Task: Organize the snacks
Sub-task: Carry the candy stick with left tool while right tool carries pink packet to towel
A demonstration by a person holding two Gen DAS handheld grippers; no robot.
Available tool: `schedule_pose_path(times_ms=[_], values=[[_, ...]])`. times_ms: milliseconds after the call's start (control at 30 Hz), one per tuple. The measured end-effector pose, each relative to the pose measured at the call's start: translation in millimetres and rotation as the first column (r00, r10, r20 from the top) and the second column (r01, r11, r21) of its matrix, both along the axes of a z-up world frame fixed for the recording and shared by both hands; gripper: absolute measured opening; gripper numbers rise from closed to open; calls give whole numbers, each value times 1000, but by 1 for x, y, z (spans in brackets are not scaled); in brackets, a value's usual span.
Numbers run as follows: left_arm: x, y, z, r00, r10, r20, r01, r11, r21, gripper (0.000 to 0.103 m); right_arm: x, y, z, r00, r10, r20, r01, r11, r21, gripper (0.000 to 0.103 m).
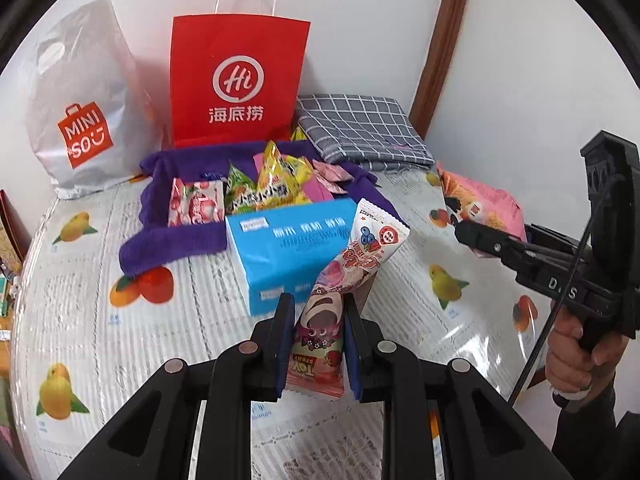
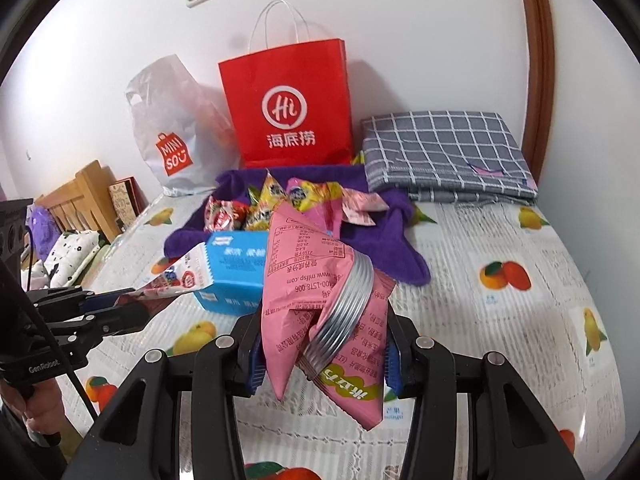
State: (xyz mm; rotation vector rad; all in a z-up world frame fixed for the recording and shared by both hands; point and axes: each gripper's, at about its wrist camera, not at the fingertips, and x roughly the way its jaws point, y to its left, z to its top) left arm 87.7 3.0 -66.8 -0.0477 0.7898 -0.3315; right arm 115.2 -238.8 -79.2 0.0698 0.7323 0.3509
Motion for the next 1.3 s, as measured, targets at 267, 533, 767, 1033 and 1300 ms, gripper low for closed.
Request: schedule_pose_path(times_ms=[267, 533, 767, 1033, 1300], values=[[26, 6, 22, 999, 33, 17, -33, 999, -8, 22, 19, 7, 14, 1000, 23, 8, -23, 1000, 14, 46], [60, 8, 43, 998, 43, 35, -43, 999, -6, 22, 49, 18, 31, 999, 31, 20, -32, 999, 18, 45], [91, 16, 50, 998, 58, 37, -57, 998, -14, 22, 81, 34, 39, 999, 48, 26, -48, 999, 13, 45], [134, 32, 58, 994, 98, 37, -97, 995, -35, 22, 124, 46, 41, 996, 80, 26, -81, 996, 38, 44], [172, 46, 66, 986, 156, 50, -154, 987, -48, 22, 171, 47, 49, 997, 77, 27, -79, 993, 88, 43]])
